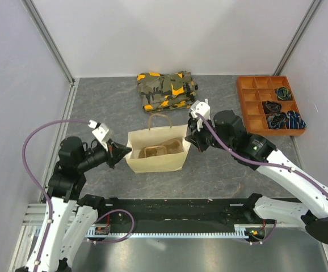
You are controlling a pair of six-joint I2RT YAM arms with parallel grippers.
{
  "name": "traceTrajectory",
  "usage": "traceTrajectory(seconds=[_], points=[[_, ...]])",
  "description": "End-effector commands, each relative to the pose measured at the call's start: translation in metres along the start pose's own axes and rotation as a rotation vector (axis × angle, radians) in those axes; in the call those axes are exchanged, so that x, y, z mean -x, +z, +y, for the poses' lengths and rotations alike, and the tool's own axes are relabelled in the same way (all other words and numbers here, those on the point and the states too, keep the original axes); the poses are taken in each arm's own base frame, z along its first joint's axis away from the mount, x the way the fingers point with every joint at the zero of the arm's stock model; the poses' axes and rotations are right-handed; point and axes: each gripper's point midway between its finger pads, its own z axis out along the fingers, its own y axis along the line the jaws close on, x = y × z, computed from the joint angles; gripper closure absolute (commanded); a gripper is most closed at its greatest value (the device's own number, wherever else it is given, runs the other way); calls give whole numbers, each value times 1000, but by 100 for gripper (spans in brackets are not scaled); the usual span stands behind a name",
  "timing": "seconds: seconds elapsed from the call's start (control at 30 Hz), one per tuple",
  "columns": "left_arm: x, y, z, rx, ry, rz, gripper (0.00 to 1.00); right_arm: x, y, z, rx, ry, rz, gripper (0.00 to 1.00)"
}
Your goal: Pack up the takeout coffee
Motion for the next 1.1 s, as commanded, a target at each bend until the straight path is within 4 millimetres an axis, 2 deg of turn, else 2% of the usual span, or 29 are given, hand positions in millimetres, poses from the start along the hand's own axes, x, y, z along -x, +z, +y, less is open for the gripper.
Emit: traceTrajectory(seconds=[0.0,0.1,0.17,0.2,0.3,0.4,0.63,0.7,0.77,0.8,0.83,0.87,0.9,0.93,0.97,1.0,1.03,1.07], points=[[-15,-13,-16,-89,244,-8,97,4,-5,0,-17,-152,-86,100],[-16,-21,-28,-133,310,-36,87,-6,-12,10,16,-207,-86,100],[-16,-23,-30,-132,321,-40,85,-8,-20,16,29,-240,-101,100],[-15,-23,-28,-123,324,-39,73,-12,-20,17,34,-264,-98,100],[-16,-23,-15,-59,329,-3,49,-14,-27,24,55,-295,-110,100],[-17,-25,-13,-44,314,38,39,-15,-30,31,77,-317,-114,100],[-12,-38,-27,-66,337,25,30,-26,-38,44,108,-370,-127,100],[-8,-42,-29,-56,337,20,28,-21,-38,42,91,-355,-133,100],[12,-47,-33,-44,346,-12,27,-16,-31,36,39,-312,-122,100],[17,-49,-34,-39,346,-15,27,-6,-31,33,11,-284,-135,100],[34,-50,-31,-9,336,-22,27,-5,-24,31,-12,-258,-122,100],[41,-52,-31,3,325,-16,26,-2,-21,29,-30,-225,-116,100],[47,-52,-31,2,313,-3,26,8,-22,28,-50,-201,-129,100],[59,-60,-39,-5,322,0,25,4,-14,26,-64,-184,-94,100],[63,-57,-37,-11,309,24,25,5,-13,26,-70,-161,-84,100],[80,-63,-43,-14,348,-2,25,11,-10,27,-75,-151,-78,100],[85,-60,-44,-32,344,5,26,10,-9,25,-88,-144,-61,100],[91,-60,-48,-55,358,-5,33,14,-9,25,-96,-120,-67,100]])
